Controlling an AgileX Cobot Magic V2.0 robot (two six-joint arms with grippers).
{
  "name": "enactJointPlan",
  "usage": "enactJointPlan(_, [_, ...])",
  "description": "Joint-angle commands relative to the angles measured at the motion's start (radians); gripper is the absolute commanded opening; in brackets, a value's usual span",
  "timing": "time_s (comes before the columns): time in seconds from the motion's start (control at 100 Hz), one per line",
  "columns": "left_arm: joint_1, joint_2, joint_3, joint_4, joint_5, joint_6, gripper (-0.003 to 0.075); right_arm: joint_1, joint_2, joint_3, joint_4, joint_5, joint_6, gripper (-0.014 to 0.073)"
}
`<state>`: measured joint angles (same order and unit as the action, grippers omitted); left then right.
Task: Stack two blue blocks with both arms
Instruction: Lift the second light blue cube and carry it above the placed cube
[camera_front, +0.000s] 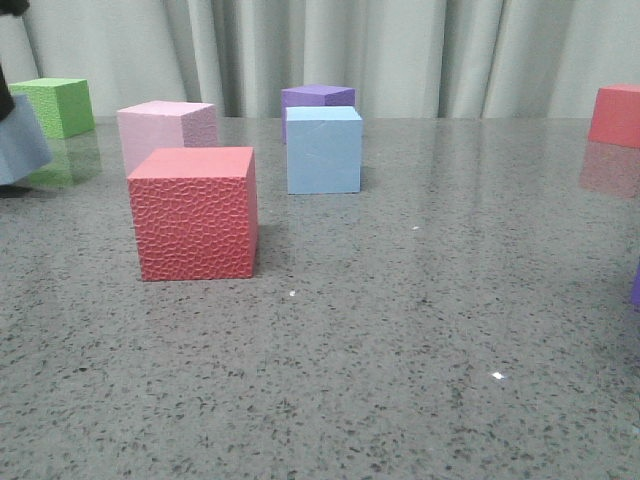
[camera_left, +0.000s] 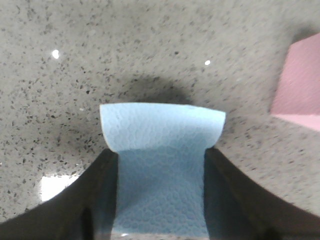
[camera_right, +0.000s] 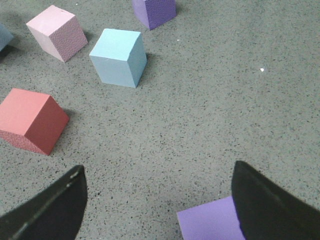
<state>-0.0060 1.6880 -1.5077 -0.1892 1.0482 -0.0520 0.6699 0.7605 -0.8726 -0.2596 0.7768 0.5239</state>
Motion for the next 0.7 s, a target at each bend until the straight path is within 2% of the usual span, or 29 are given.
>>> enactJointPlan(0.0, [-0.020, -0.041, -0.091, 0.004, 0.015, -0.087, 0.0084, 0.002, -0.005, -0.024, -0.030, -0.070, 0.000, 0.0591])
enactJointPlan(0.29, [-0.147, -0.021, -0.344, 0.189, 0.155, -0.314, 0.0084, 0.002, -0.005, -0.024, -0.029, -0.072, 0.000, 0.0591])
enactJointPlan(0.42, [-0.205, 0.020, -0.459, 0.200, 0.220, -0.385, 0.0084, 0.002, -0.005, -0.024, -0.027, -0.072, 0.000, 0.0591])
enactJointPlan(0.69, [-0.342, 0.101, -0.597, 0.215, 0.216, -0.495, 0.0084, 0.002, -0.005, -0.024, -0.021, -0.073, 0.000, 0.0591])
